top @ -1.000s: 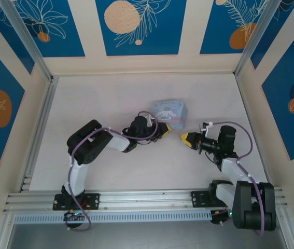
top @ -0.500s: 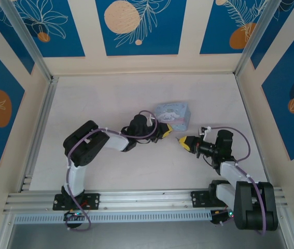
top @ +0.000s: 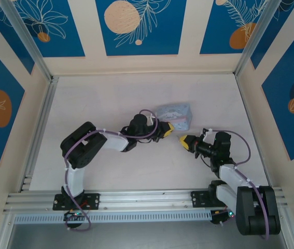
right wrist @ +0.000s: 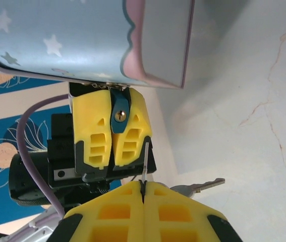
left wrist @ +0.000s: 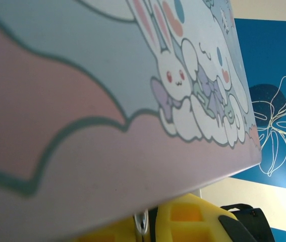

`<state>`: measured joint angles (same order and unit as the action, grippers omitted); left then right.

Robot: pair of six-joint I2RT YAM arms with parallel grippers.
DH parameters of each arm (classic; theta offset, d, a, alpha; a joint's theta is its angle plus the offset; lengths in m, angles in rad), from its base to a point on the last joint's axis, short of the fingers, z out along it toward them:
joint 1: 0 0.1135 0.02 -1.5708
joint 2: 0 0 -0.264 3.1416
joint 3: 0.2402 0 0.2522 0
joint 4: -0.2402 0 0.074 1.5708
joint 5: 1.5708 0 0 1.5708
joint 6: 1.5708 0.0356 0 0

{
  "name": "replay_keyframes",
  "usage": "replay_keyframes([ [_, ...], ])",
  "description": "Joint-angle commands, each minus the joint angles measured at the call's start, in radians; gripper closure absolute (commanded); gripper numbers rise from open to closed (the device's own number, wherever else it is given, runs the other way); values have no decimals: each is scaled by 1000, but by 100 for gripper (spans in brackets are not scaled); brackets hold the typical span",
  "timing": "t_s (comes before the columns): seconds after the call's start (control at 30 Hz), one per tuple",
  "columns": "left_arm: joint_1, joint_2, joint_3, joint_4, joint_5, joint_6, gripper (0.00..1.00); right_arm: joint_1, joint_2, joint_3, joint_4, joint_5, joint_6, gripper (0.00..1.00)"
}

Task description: Unlock the padlock with the key

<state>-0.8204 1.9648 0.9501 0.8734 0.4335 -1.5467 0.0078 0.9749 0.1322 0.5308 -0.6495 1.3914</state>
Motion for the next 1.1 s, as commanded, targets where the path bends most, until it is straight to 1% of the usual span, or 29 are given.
replay_keyframes([
  [0.0, -11, -17, 0, 59, -6, -16, 100, 18, -16, 1, 9, 54, 45, 100],
  [0.33, -16, -2, 8, 72, -6, -26, 100, 60, -5, 29, 31, 98, 67, 100],
  [0.6, -19, 3, 15, 72, -4, -28, 100, 77, 51, 51, 79, 113, 80, 100],
  [1.07, -23, 9, 18, 78, -2, -30, 100, 106, 100, 87, 112, 144, 89, 100],
])
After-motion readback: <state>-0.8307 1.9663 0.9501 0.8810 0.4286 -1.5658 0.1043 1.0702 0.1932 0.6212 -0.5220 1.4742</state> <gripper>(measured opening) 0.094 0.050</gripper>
